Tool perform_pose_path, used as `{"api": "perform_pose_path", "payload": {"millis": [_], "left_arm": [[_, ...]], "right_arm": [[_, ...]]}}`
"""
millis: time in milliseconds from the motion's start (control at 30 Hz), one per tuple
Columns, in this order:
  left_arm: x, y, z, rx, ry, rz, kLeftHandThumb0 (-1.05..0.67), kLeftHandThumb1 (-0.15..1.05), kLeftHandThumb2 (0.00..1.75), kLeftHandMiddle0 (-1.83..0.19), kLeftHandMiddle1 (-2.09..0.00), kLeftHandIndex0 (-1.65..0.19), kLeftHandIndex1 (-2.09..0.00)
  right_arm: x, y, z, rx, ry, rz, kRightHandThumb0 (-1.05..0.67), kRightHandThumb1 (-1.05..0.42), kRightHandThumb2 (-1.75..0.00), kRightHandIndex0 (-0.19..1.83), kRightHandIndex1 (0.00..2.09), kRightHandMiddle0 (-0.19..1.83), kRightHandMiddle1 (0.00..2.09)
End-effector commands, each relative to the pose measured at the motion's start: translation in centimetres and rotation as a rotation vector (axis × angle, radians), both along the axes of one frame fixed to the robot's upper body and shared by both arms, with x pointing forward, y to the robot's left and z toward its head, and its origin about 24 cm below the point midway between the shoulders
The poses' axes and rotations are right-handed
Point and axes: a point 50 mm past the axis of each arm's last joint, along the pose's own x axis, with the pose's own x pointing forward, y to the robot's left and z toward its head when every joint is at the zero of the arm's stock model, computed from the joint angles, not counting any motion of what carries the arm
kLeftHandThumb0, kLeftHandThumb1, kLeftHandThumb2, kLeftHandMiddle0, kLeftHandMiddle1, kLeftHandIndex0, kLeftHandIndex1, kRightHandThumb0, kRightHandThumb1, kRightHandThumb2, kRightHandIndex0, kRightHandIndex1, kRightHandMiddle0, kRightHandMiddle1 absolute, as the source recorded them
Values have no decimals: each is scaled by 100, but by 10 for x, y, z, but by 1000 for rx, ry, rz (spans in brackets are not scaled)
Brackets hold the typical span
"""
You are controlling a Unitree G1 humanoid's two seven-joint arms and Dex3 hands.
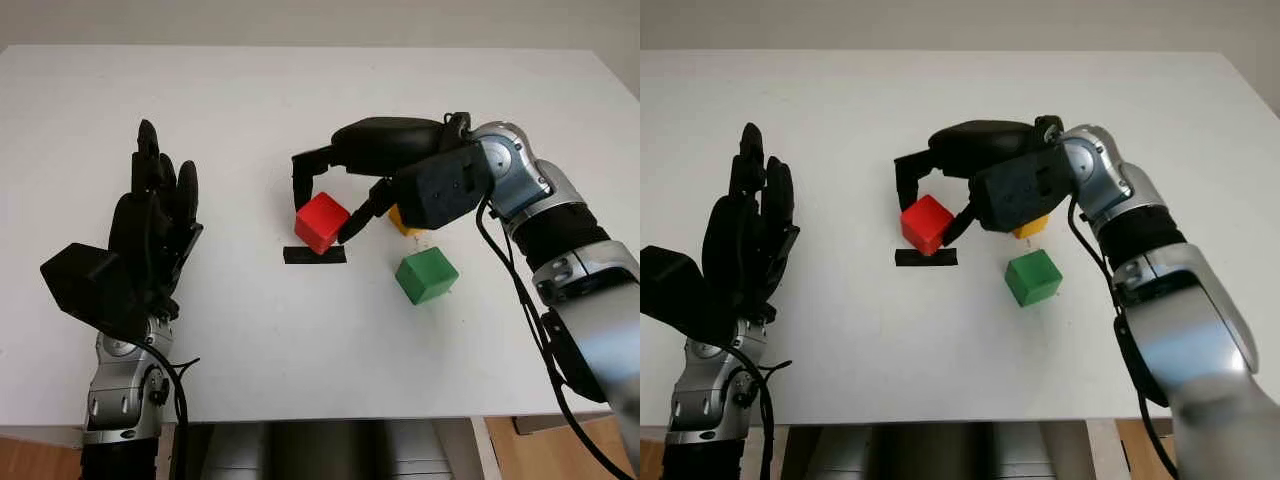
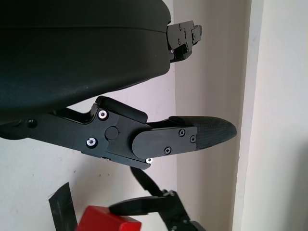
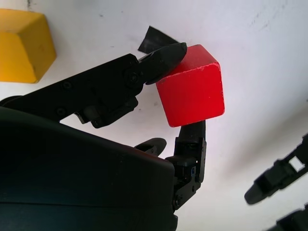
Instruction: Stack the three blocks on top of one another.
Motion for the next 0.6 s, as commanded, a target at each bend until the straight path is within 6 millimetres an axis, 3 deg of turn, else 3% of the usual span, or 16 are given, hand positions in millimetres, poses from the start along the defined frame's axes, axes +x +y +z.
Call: {"api": "perform_pose_path", "payload": {"millis": [0,267,567], "left_arm": [[-1,-2,1,0,-9,0,-68,105,49,19,-5,15,-5],[-4,-1,0,20,-3,5,-69,105,52,19,-4,16,-5],[-6,0,-1,20,2,5,-69,105,52,19,-3,17,-5]], "right_arm": [[0,4,-5,1,7,8,-42,-93,-6,34,23,42,150],[5,15,-17,4,35,-29,-44,-93,-6,32,23,39,150],[9,13,-22,-10,22,-75,-43,-95,-6,32,23,37,152]]}}
